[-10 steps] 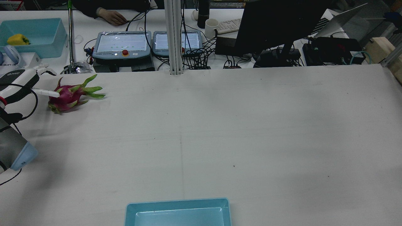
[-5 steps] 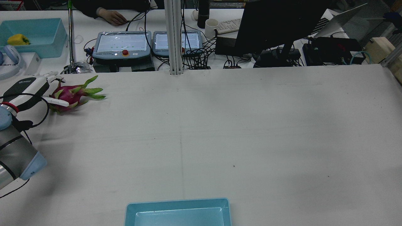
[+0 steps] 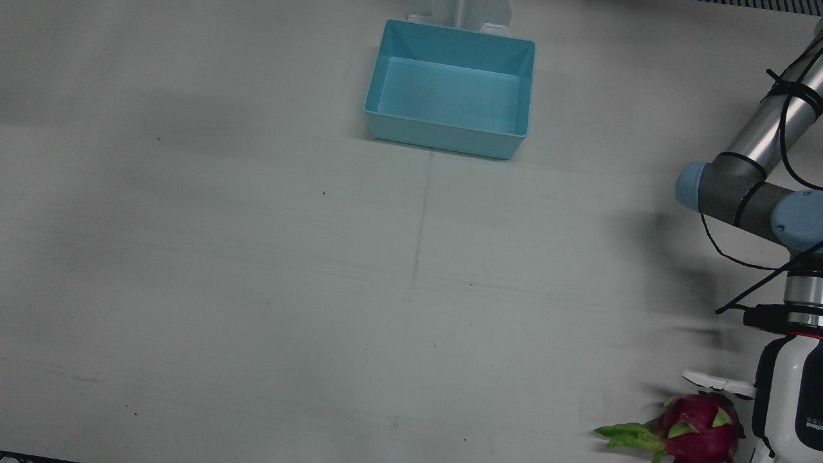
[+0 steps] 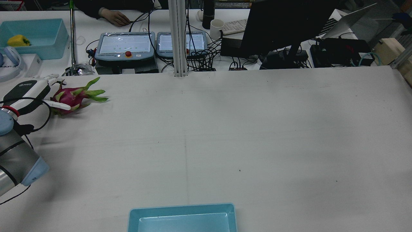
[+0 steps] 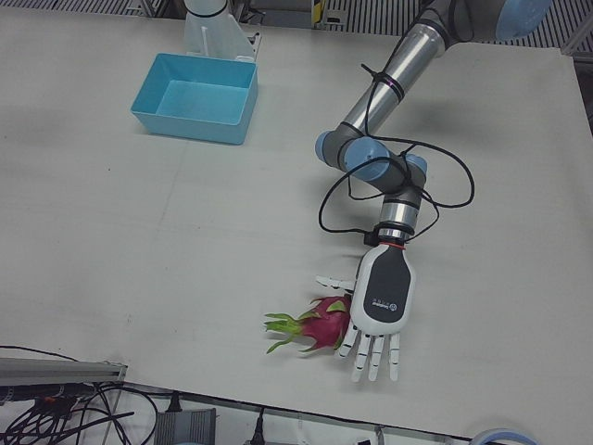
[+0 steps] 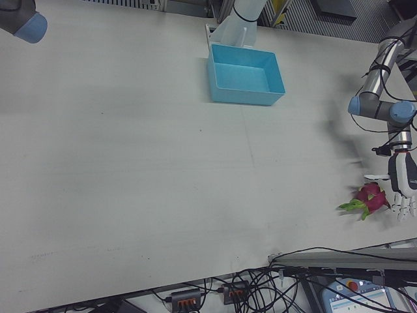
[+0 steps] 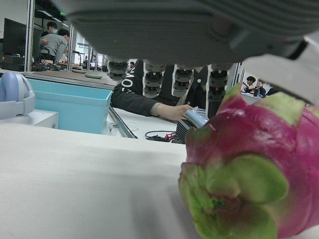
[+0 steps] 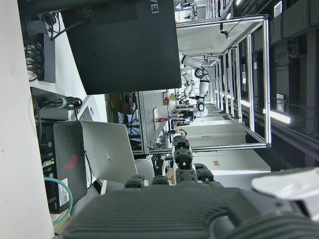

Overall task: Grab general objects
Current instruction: 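Close the left hand's fingers around the dragon fruit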

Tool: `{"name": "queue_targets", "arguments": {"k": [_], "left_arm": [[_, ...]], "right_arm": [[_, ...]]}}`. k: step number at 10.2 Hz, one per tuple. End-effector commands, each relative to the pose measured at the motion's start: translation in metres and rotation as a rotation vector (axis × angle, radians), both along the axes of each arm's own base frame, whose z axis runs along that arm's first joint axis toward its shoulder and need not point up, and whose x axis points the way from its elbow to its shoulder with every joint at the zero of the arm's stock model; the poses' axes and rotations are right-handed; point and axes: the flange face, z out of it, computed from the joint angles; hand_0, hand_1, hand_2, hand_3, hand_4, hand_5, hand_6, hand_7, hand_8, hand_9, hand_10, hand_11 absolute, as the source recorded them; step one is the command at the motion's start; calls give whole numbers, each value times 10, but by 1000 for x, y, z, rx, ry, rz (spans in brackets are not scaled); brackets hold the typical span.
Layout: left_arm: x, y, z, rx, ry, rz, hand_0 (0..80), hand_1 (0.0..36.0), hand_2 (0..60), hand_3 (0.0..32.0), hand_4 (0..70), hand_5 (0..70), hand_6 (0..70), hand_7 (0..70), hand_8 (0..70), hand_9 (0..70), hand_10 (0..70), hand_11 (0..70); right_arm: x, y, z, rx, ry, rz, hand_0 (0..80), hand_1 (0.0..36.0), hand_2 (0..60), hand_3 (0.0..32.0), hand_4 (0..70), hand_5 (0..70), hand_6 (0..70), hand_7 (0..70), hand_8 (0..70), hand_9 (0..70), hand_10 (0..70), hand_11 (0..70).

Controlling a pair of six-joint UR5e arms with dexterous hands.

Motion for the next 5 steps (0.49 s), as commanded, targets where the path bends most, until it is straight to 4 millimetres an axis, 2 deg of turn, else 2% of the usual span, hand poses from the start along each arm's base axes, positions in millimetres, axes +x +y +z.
{"name": "queue_targets", "arguments": {"k": [1,2,5], "left_arm": [[1,-1,0,11,-12,-1,334,10,18,100,3,319,68,143,166,69,53,74],[1,-1,1,11,-15,0,375,20,23,96,6,326,71,146,168,72,54,76],[1,-1,2,11,-16,-13,381,23,25,90,12,340,75,151,171,74,55,79]], "right_arm": [[0,-1,0,0,0,-1,0,0,0,0,0,0,0,0,0,0,0,0],[0,0,1,-2,0,1,0,0,0,0,0,0,0,0,0,0,0,0],[0,0,1,-2,0,1,0,0,0,0,0,0,0,0,0,0,0,0]]}}
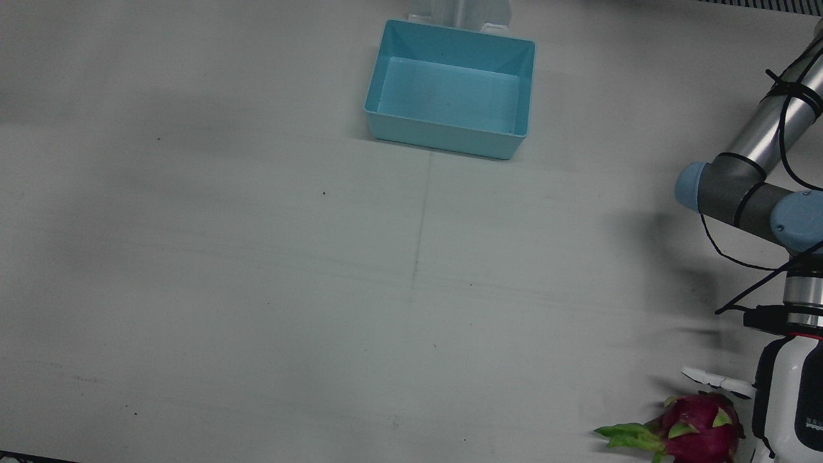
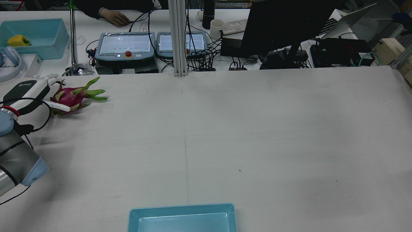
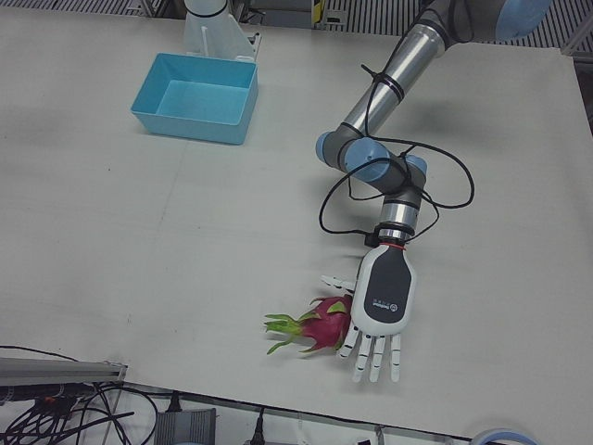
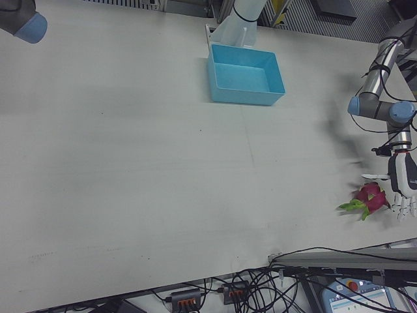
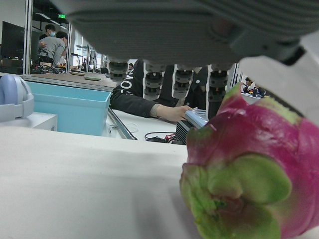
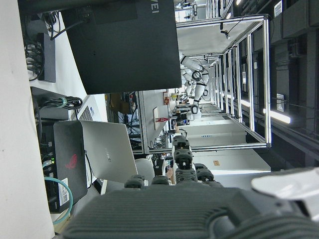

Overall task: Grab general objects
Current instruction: 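Close the left hand's fingers around the dragon fruit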

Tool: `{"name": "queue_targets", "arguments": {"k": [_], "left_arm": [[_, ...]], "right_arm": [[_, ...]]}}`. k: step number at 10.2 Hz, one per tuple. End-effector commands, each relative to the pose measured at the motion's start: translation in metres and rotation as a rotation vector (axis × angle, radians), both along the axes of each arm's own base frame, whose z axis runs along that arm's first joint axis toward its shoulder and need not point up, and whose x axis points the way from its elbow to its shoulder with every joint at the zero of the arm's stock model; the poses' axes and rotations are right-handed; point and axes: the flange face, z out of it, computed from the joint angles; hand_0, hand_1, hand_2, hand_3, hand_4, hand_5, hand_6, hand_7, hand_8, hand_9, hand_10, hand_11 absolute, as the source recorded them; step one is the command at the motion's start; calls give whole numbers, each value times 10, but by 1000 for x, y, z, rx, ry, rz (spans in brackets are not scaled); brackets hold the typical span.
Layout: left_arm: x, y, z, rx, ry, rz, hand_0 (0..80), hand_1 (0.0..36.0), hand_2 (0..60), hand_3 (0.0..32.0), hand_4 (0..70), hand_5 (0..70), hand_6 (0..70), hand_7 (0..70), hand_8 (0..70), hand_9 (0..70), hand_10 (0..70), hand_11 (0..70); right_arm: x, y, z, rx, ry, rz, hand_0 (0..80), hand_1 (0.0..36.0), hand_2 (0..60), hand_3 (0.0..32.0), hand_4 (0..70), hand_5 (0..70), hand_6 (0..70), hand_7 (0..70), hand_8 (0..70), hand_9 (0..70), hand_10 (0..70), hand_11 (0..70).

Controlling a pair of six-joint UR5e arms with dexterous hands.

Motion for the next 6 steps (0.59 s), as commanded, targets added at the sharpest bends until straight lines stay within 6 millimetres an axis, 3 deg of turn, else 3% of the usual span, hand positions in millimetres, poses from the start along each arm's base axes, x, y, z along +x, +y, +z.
{"name": "queue_targets", "arguments": {"k": [1,4,6], "left_arm": [[3,-5,0,1,-2,-7,381,23,25,86,14,342,75,151,172,76,56,80],[24,-5,1,-5,-7,16,378,20,24,86,18,348,75,151,173,77,56,80],[24,-5,0,-5,-7,16,380,22,25,86,14,388,71,147,171,76,56,79]], "right_arm": [[0,-1,-1,1,0,-1,0,0,0,0,0,0,0,0,0,0,0,0],[0,0,0,0,0,0,0,0,0,0,0,0,0,0,0,0,0,0],[0,0,0,0,0,0,0,0,0,0,0,0,0,0,0,0,0,0]]}}
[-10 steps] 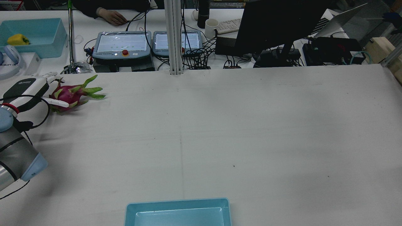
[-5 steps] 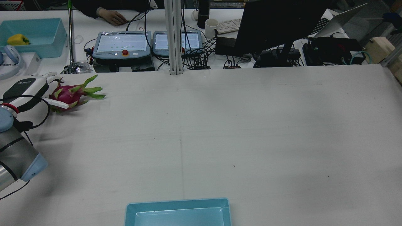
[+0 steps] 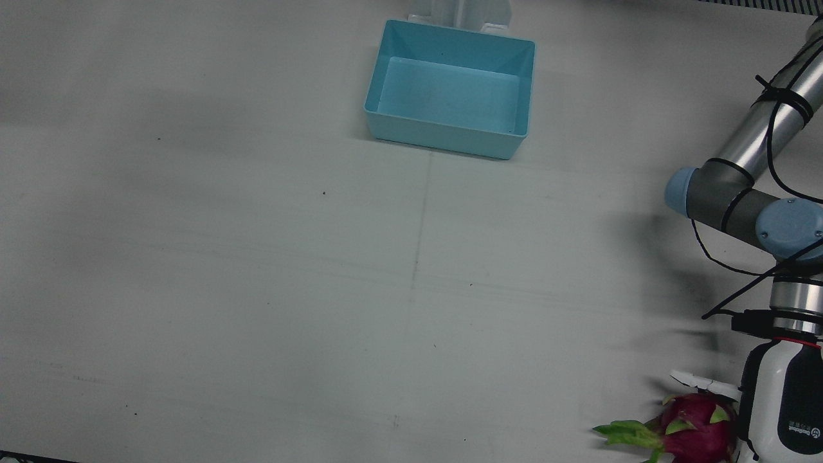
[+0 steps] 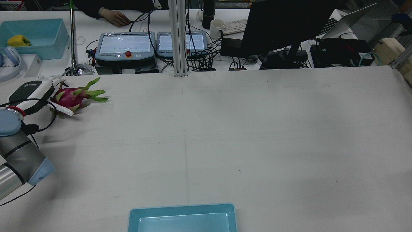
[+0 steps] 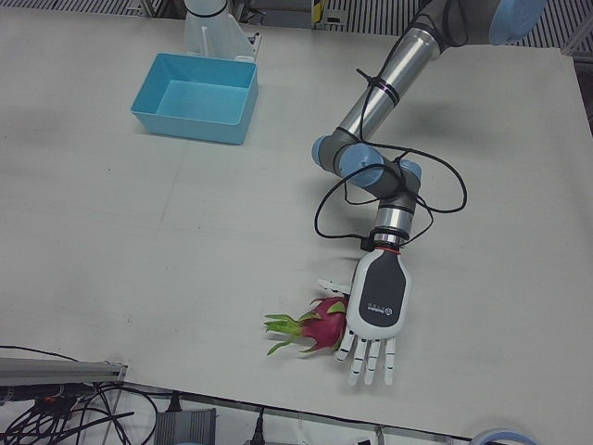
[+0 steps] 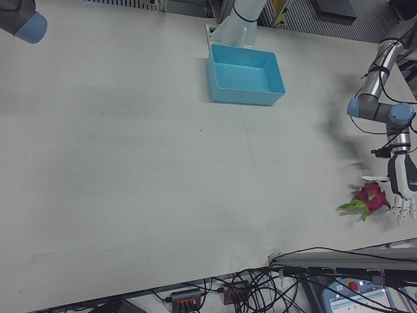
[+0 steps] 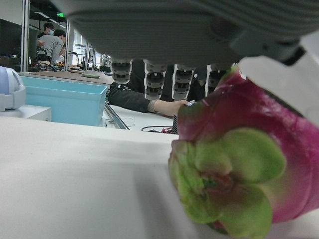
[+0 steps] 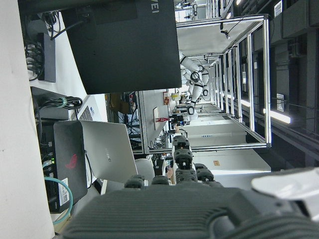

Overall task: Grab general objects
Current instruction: 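Close the left hand's fingers around the dragon fruit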

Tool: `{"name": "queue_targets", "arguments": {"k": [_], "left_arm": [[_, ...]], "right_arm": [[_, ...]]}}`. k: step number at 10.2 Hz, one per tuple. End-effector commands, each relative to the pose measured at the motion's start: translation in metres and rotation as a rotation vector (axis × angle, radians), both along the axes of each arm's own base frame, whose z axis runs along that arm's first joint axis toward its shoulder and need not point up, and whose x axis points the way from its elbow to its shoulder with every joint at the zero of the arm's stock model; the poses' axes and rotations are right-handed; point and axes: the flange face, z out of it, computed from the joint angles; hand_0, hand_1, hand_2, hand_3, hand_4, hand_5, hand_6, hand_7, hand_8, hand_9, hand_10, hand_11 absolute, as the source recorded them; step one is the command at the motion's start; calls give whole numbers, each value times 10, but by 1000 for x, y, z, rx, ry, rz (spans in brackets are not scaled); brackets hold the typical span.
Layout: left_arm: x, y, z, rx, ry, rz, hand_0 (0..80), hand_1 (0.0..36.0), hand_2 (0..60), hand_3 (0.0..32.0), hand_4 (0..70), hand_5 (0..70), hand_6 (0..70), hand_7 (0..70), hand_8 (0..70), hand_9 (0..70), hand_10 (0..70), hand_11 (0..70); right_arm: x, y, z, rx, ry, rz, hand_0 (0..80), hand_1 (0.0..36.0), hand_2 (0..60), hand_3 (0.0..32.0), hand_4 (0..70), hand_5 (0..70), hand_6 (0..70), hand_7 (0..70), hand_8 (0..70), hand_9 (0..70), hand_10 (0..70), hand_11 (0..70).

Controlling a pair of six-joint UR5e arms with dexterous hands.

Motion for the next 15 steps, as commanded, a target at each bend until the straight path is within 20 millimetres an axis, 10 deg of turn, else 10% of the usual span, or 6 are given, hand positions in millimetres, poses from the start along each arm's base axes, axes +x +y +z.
{"name": "queue_targets", "arguments": {"k": [1,4,9,11,13,15], "left_arm": [[5,1,-2,2,2,6,381,22,28,80,17,449,68,143,169,72,56,79],[4,0,-3,13,4,0,383,23,43,0,73,700,72,132,156,51,50,69],[-2,-2,-10,60,52,-41,461,77,125,0,358,700,136,201,160,50,41,55],[-21,18,4,77,196,-43,462,220,600,0,414,700,149,229,177,72,64,96],[-38,34,5,119,335,-36,492,287,600,0,383,700,170,256,220,130,86,133],[-40,44,-2,155,473,78,470,241,600,0,361,700,172,257,227,140,89,134]], "right_arm": [[-1,-1,-1,1,0,-1,0,0,0,0,0,0,0,0,0,0,0,0],[0,0,0,0,0,-1,0,0,0,0,0,0,0,0,0,0,0,0],[0,0,-1,1,0,-1,0,0,0,0,0,0,0,0,0,0,0,0],[0,0,-1,1,0,1,0,0,0,0,0,0,0,0,0,0,0,0],[0,0,-1,1,0,1,0,0,0,0,0,0,0,0,0,0,0,0],[0,0,-1,1,0,2,0,0,0,0,0,0,0,0,0,0,0,0]]}}
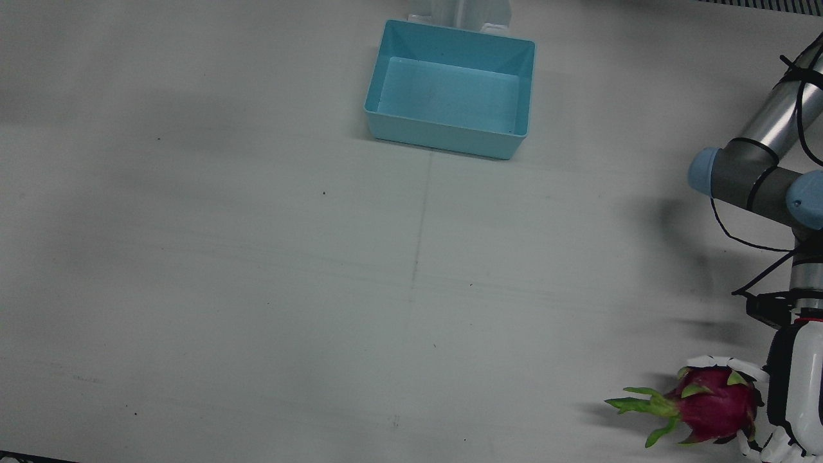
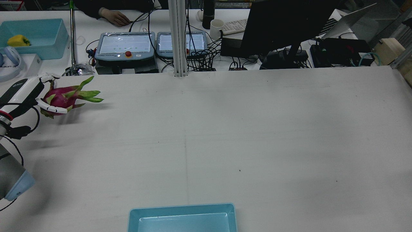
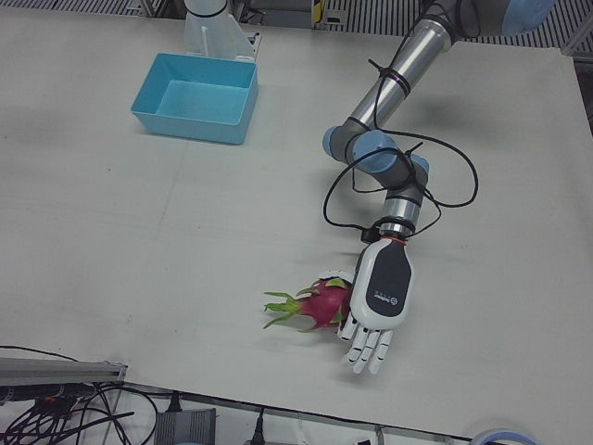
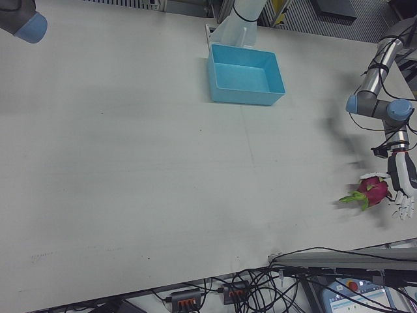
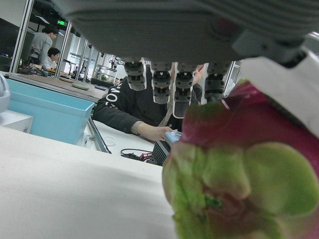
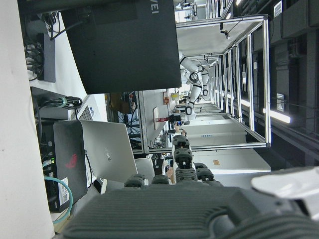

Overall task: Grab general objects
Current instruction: 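Lift the dragon fruit with the left hand and carry it toward the tray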

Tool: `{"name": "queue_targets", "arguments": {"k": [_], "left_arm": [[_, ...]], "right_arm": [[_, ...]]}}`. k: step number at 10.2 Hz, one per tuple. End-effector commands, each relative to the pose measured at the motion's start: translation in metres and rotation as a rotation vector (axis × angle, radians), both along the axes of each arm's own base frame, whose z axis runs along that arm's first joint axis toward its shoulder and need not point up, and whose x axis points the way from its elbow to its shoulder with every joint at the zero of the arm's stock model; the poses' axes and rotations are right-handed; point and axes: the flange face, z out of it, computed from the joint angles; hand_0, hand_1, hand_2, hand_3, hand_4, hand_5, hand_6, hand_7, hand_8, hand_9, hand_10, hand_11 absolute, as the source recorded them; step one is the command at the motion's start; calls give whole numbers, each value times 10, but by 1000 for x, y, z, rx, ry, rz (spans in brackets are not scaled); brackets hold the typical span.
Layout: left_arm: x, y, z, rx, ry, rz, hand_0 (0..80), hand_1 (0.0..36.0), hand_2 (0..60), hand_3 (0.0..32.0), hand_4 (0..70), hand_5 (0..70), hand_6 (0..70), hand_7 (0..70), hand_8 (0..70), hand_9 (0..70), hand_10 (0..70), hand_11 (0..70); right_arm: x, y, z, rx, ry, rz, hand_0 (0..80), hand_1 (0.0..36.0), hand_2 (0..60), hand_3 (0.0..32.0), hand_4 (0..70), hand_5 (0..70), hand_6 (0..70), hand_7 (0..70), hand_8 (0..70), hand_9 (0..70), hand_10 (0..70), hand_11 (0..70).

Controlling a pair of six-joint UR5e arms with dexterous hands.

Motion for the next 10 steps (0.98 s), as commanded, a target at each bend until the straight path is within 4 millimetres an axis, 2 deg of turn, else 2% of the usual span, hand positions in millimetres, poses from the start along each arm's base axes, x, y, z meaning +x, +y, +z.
{"name": "queue_targets", "arguments": {"k": [1,2,4,5,7,8,9,10], "left_arm": [[-23,6,-24,120,215,169,462,218,600,0,348,700,168,254,225,139,87,131],[-36,3,-52,190,227,249,456,203,600,0,344,700,166,250,225,140,90,134],[-29,12,-109,286,277,400,454,189,600,0,346,700,170,251,228,143,92,136],[-27,15,-131,337,346,449,449,180,600,0,352,700,172,257,230,146,94,139],[-15,22,-158,402,450,603,448,173,600,0,363,700,178,264,234,152,98,143],[-14,29,-179,433,484,644,446,167,600,0,366,700,178,264,232,149,96,140],[-18,44,-195,468,479,685,457,172,600,0,380,700,182,267,227,142,95,139],[-26,66,-203,494,479,714,468,190,600,0,403,700,187,271,226,139,92,136]], "right_arm": [[0,0,0,0,0,1,0,0,0,0,0,0,0,0,0,0,0,0],[0,0,0,0,0,1,0,0,0,0,0,0,0,0,0,0,0,0],[0,-1,-1,1,0,0,0,0,0,0,0,0,0,0,0,0,0,0],[0,0,0,0,0,1,0,0,0,0,0,0,0,0,0,0,0,0],[0,0,-1,1,1,0,0,0,0,0,0,0,0,0,0,0,0,0],[0,0,-1,1,0,1,0,0,0,0,0,0,0,0,0,0,0,0],[0,0,-1,1,0,1,0,0,0,0,0,0,0,0,0,0,0,0],[0,0,-1,1,0,1,0,0,0,0,0,0,0,0,0,0,0,0]]}}
